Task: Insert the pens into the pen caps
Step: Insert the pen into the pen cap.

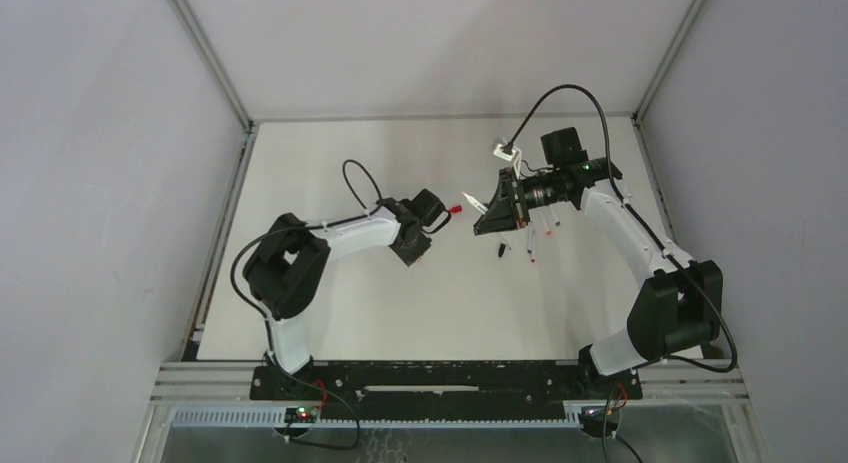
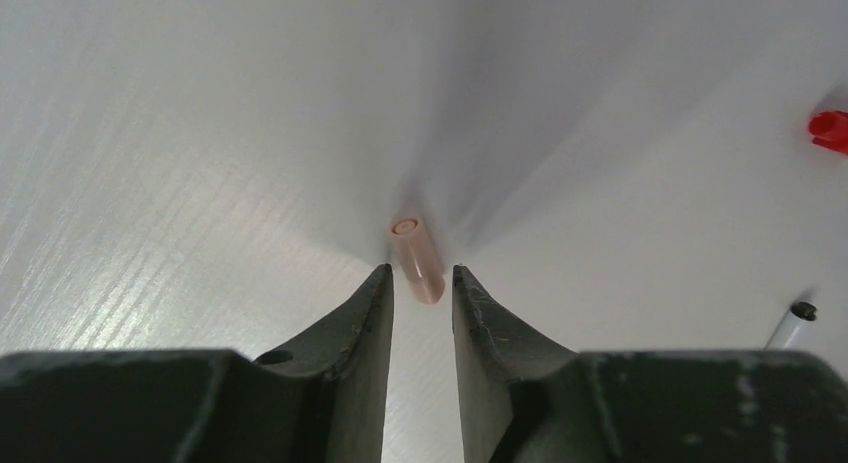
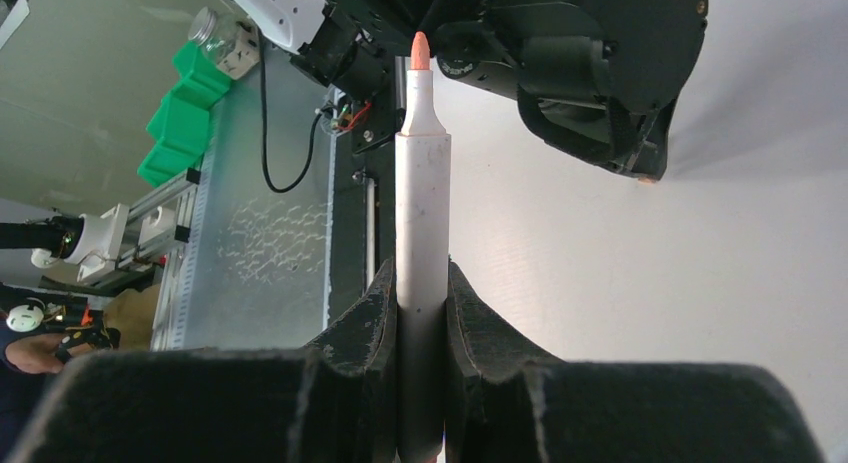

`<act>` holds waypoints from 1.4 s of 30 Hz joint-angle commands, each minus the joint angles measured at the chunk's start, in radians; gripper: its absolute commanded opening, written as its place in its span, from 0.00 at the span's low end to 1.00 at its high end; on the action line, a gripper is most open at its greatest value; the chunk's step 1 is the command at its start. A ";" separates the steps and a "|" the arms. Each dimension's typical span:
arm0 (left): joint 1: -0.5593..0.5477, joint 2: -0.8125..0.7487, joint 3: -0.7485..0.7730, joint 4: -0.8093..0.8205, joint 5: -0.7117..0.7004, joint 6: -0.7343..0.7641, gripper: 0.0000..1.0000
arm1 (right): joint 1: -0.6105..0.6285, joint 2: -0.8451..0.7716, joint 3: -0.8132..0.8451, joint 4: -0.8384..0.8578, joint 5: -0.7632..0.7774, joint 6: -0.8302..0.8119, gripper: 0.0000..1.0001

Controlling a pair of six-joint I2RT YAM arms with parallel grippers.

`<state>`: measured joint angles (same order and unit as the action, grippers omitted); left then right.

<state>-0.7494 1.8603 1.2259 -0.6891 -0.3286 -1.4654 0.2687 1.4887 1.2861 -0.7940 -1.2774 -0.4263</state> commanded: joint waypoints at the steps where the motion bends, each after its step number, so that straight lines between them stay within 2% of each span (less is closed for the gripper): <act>1: 0.014 0.022 0.053 -0.054 0.022 0.013 0.31 | -0.008 -0.041 0.035 -0.001 -0.032 -0.028 0.00; 12: 0.031 0.018 0.024 -0.103 0.036 0.139 0.26 | -0.010 -0.045 0.035 -0.002 -0.036 -0.029 0.00; 18: 0.043 -0.009 -0.045 -0.111 0.024 0.302 0.25 | -0.011 -0.049 0.035 -0.004 -0.040 -0.028 0.00; 25: 0.055 0.043 -0.053 -0.114 0.057 0.480 0.27 | -0.010 -0.050 0.036 -0.004 -0.038 -0.027 0.00; 32: 0.101 0.072 -0.046 -0.102 0.094 0.523 0.43 | -0.012 -0.046 0.035 -0.005 -0.042 -0.029 0.00; 42: 0.139 0.130 -0.002 -0.124 0.164 0.558 0.36 | -0.013 -0.048 0.035 -0.009 -0.047 -0.033 0.00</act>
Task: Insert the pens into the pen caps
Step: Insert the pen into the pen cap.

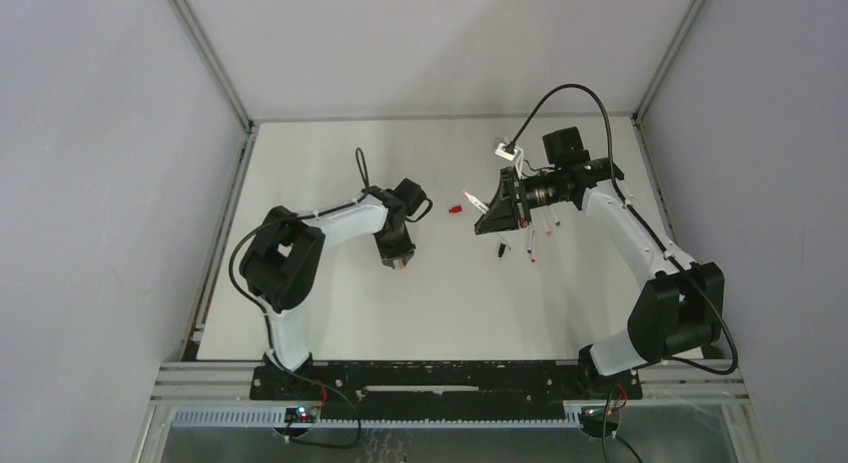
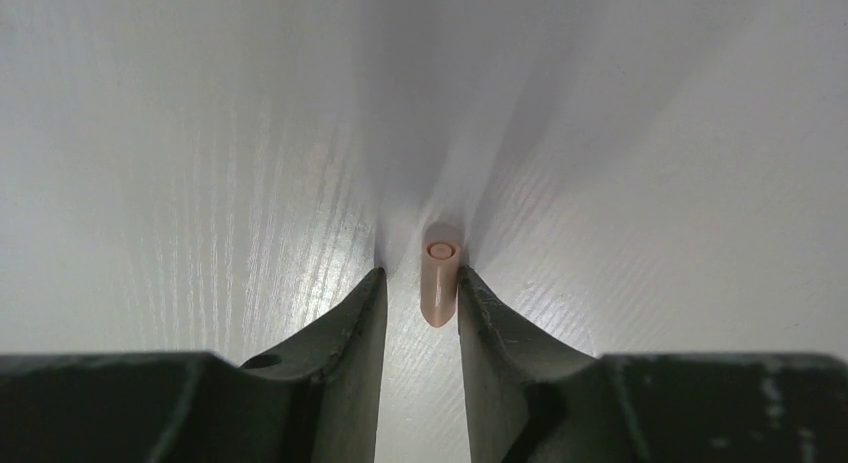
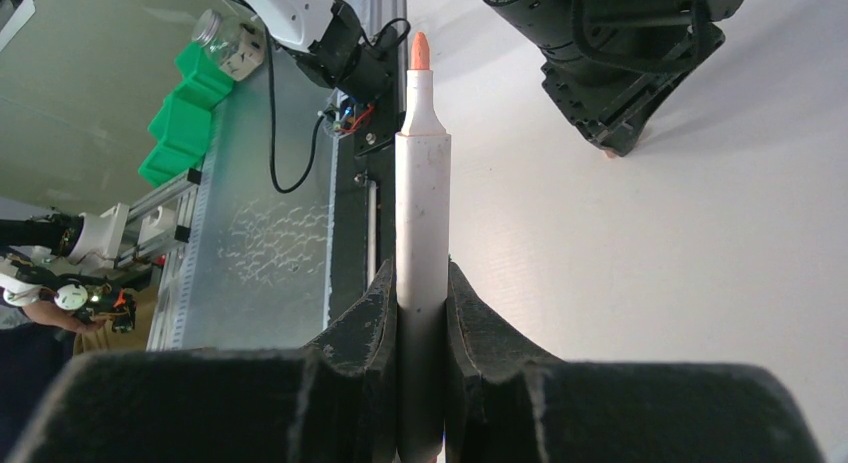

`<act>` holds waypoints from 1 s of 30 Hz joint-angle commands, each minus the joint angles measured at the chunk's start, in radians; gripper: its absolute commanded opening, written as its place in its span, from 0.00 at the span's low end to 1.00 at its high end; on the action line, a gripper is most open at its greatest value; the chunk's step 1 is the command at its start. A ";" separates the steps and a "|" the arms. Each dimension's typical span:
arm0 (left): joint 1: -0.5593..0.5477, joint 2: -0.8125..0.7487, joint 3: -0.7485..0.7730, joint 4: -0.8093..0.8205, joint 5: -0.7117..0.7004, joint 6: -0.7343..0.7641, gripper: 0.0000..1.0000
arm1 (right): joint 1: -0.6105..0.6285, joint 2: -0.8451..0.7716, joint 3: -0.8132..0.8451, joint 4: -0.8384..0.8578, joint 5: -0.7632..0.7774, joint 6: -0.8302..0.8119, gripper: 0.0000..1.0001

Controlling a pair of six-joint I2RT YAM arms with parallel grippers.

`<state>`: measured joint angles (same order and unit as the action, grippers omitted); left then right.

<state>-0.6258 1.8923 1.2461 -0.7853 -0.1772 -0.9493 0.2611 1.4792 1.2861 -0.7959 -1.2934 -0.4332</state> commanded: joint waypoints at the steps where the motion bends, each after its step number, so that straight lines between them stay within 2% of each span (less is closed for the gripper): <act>1: 0.017 0.103 -0.021 -0.031 0.021 0.045 0.34 | -0.005 -0.039 0.035 -0.008 -0.031 -0.026 0.00; 4: 0.023 0.113 -0.023 -0.032 0.046 0.049 0.30 | -0.006 -0.042 0.035 -0.009 -0.033 -0.026 0.00; 14: 0.056 0.139 -0.047 0.009 0.139 0.092 0.06 | -0.013 -0.046 0.035 -0.016 -0.040 -0.032 0.00; 16: 0.061 0.093 -0.067 0.041 0.137 0.102 0.00 | -0.012 -0.044 0.035 -0.020 -0.042 -0.038 0.00; 23: 0.063 -0.135 -0.125 0.123 0.067 0.123 0.00 | 0.014 -0.026 0.035 -0.035 -0.044 -0.053 0.00; 30: 0.063 -0.401 -0.289 0.343 0.130 0.069 0.00 | 0.085 -0.015 0.008 -0.008 -0.007 -0.072 0.00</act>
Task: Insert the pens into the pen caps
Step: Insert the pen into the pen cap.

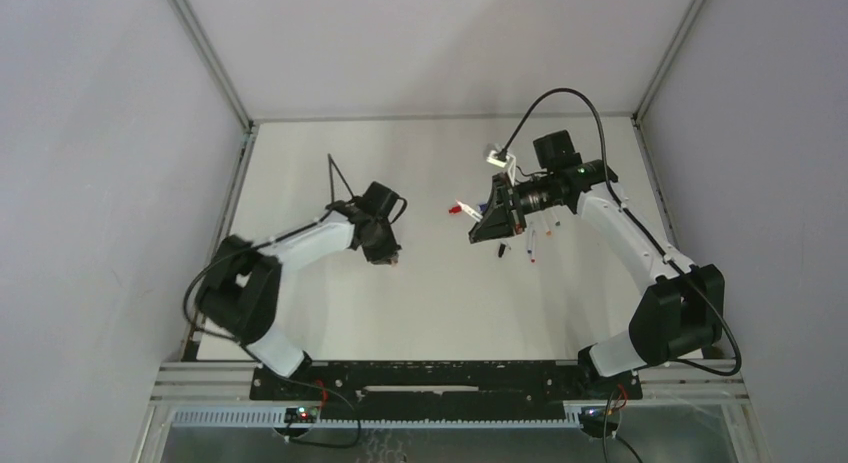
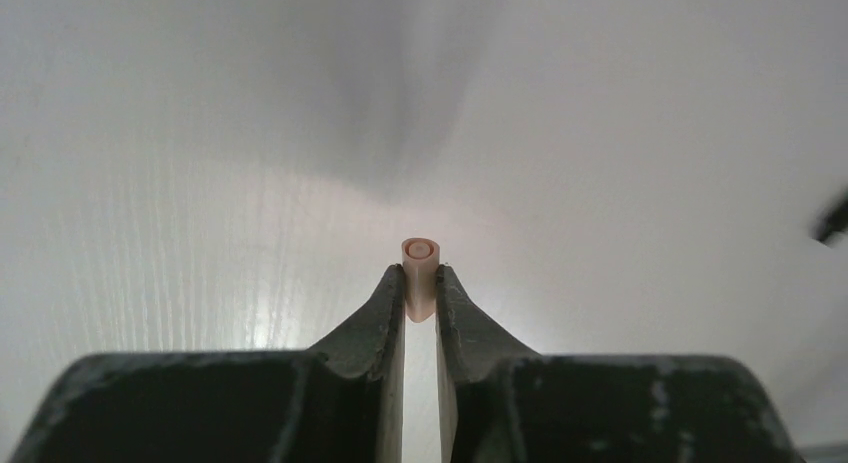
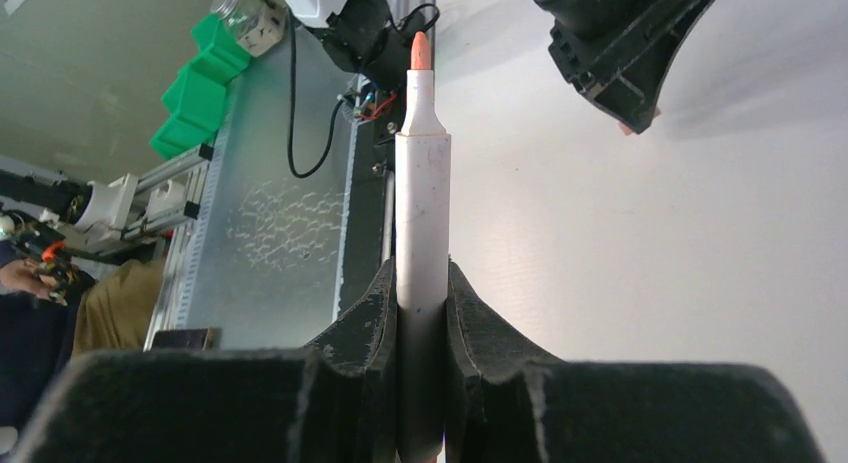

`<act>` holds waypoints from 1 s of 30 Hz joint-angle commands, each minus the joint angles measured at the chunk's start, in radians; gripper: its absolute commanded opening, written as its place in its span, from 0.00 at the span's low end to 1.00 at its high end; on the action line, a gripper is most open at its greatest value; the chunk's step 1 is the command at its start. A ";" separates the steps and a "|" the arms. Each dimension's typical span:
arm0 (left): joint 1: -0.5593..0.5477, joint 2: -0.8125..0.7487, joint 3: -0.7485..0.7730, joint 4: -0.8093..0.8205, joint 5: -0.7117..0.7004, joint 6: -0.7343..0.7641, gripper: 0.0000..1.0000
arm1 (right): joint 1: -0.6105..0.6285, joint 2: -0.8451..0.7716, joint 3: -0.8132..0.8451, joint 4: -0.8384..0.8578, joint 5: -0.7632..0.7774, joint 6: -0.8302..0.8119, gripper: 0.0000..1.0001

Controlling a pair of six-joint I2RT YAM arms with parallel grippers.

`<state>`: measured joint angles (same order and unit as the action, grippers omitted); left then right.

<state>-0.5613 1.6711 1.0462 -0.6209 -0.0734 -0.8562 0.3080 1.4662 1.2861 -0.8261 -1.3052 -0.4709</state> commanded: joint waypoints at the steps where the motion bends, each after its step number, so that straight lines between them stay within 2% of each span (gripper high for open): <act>1: -0.001 -0.220 -0.133 0.229 0.042 -0.041 0.00 | 0.048 -0.003 -0.001 0.036 0.006 -0.032 0.00; 6: -0.001 -0.408 -0.313 0.542 0.095 -0.171 0.00 | 0.099 -0.008 -0.044 0.116 0.037 0.008 0.00; 12: 0.000 -0.554 -0.457 0.778 0.087 -0.350 0.00 | 0.178 0.035 -0.085 0.208 0.126 0.074 0.00; 20: 0.009 -0.627 -0.584 0.920 0.102 -0.529 0.00 | 0.266 0.107 -0.149 0.400 0.302 0.257 0.00; 30: 0.024 -0.621 -0.636 0.993 0.133 -0.624 0.00 | 0.342 0.168 -0.153 0.459 0.437 0.324 0.00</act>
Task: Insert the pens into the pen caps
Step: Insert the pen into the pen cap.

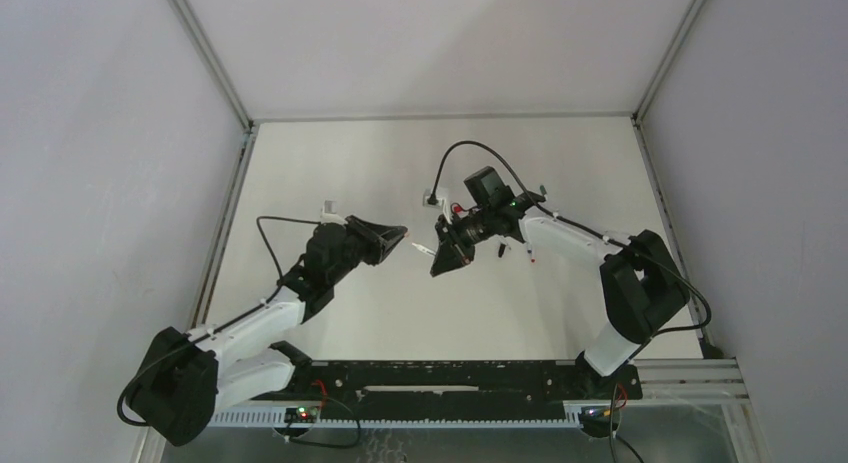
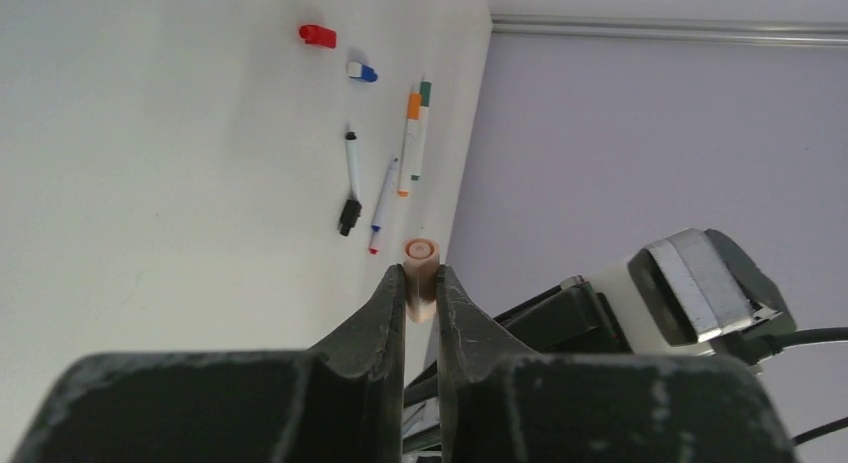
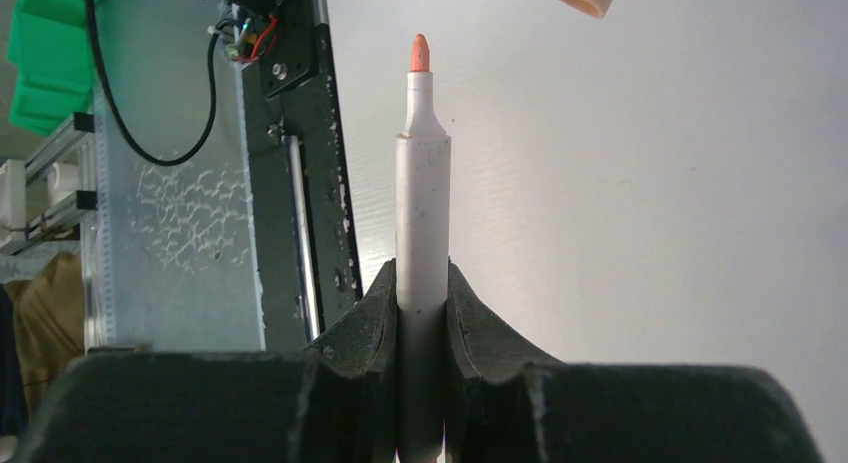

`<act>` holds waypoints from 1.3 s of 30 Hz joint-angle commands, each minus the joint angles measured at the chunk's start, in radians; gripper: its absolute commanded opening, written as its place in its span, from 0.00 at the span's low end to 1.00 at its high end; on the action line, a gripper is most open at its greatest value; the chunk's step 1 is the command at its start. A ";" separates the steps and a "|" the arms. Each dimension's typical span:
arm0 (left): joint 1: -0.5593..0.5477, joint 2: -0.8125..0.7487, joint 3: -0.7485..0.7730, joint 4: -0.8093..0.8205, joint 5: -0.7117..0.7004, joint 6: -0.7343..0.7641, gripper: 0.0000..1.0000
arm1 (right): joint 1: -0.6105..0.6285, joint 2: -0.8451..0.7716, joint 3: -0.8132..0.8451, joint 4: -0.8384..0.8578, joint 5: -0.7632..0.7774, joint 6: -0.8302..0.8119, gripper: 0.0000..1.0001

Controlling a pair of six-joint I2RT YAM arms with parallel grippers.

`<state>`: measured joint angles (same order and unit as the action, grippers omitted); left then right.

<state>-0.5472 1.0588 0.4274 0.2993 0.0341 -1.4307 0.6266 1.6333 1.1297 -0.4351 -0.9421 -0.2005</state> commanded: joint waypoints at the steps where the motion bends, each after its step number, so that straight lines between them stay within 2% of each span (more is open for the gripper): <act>1: 0.009 -0.009 -0.018 0.073 0.024 -0.051 0.00 | 0.025 0.005 0.002 0.074 0.089 0.065 0.00; 11: 0.010 -0.012 -0.030 0.073 0.024 -0.062 0.00 | 0.025 0.021 0.002 0.099 0.154 0.115 0.00; 39: 0.009 0.009 -0.027 0.087 0.051 -0.063 0.00 | 0.027 0.028 0.003 0.125 0.161 0.159 0.00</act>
<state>-0.5419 1.0607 0.4202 0.3477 0.0608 -1.4860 0.6460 1.6573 1.1297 -0.3462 -0.7864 -0.0631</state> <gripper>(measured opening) 0.166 0.208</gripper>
